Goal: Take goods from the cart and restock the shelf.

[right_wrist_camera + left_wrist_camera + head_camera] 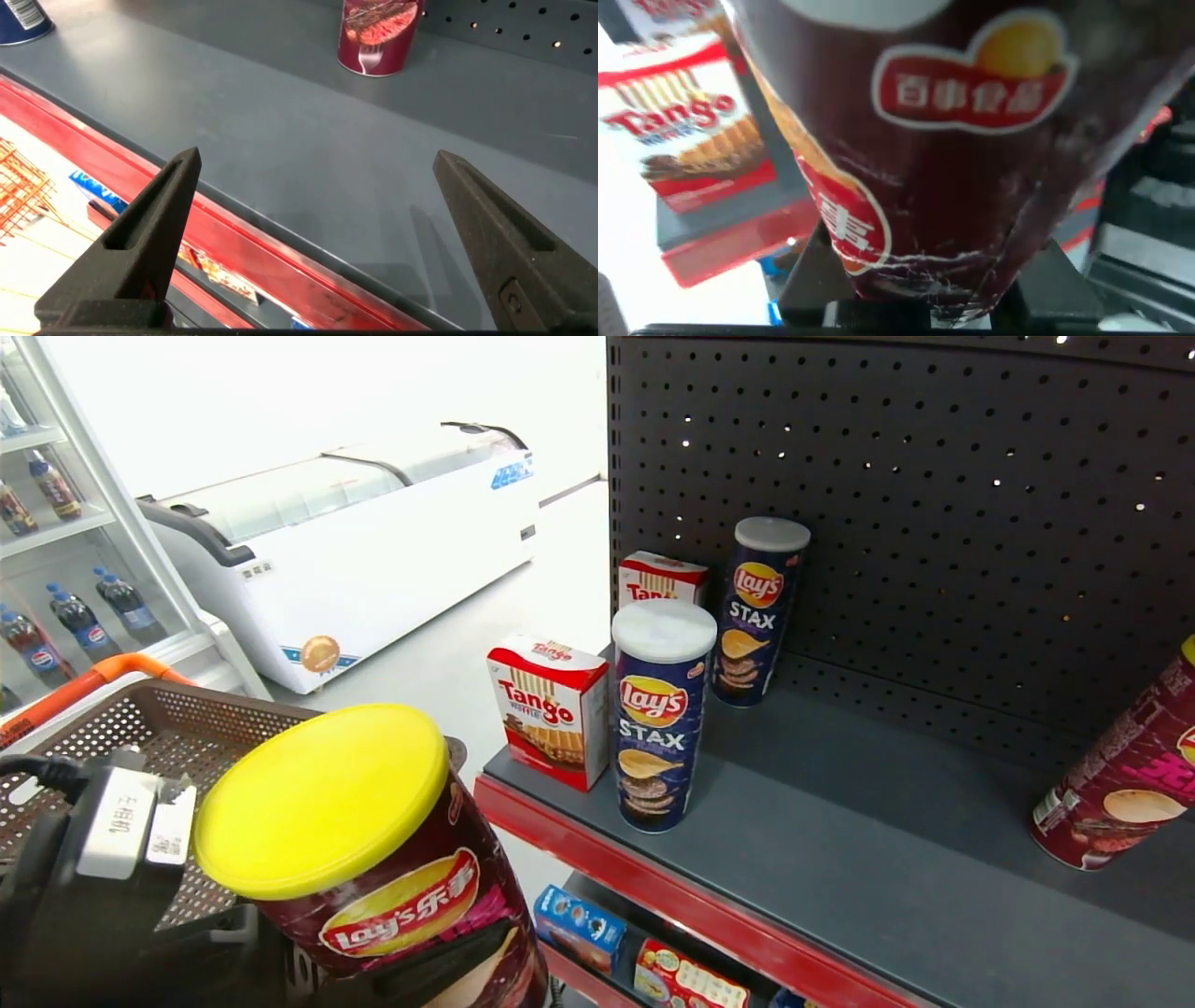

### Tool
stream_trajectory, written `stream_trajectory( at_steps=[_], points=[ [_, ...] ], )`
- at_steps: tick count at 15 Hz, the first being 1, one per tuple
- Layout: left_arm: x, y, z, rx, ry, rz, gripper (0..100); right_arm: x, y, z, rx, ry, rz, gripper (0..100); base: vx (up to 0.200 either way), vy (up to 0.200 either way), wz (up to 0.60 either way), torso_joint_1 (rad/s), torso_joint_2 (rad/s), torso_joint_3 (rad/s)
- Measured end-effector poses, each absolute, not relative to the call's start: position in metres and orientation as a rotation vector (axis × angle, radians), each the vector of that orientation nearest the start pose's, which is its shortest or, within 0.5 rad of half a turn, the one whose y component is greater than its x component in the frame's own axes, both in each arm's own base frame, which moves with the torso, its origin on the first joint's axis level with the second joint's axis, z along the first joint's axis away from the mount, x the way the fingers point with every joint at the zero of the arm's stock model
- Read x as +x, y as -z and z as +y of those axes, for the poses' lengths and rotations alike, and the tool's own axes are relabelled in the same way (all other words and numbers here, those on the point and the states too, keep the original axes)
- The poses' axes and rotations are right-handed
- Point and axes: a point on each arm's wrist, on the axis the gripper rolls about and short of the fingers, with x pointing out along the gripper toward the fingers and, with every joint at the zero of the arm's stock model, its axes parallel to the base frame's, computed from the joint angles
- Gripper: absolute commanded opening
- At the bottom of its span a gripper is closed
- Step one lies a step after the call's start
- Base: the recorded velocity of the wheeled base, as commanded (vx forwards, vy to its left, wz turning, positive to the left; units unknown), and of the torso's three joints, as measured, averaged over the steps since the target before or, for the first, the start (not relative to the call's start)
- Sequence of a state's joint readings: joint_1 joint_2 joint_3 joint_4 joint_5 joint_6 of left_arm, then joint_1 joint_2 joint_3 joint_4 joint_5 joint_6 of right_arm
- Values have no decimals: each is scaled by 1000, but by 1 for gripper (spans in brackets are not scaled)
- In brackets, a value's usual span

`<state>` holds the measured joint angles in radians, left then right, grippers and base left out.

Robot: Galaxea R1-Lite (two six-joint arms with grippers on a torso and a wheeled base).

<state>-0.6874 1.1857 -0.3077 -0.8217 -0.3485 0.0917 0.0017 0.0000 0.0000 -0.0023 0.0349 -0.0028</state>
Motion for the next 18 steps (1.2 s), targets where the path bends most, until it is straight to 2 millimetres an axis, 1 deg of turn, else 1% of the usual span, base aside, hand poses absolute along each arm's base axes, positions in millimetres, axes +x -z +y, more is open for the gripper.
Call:
stream_trajectory(
  at_steps=[3,14,18],
  points=[
    [117,-183,-106,95,1048,23,0,-23,-76,1,-3,-36,-2,100,0,0,-600,-1,4,4],
    [118,-182,-105,93,1053,30,0,-23,-76,1,-2,-36,-3,100,0,0,-600,1,4,3],
    [119,-181,-103,92,1035,33,0,-23,-76,1,-3,-36,-2,100,0,0,0,0,0,0]
  ],
)
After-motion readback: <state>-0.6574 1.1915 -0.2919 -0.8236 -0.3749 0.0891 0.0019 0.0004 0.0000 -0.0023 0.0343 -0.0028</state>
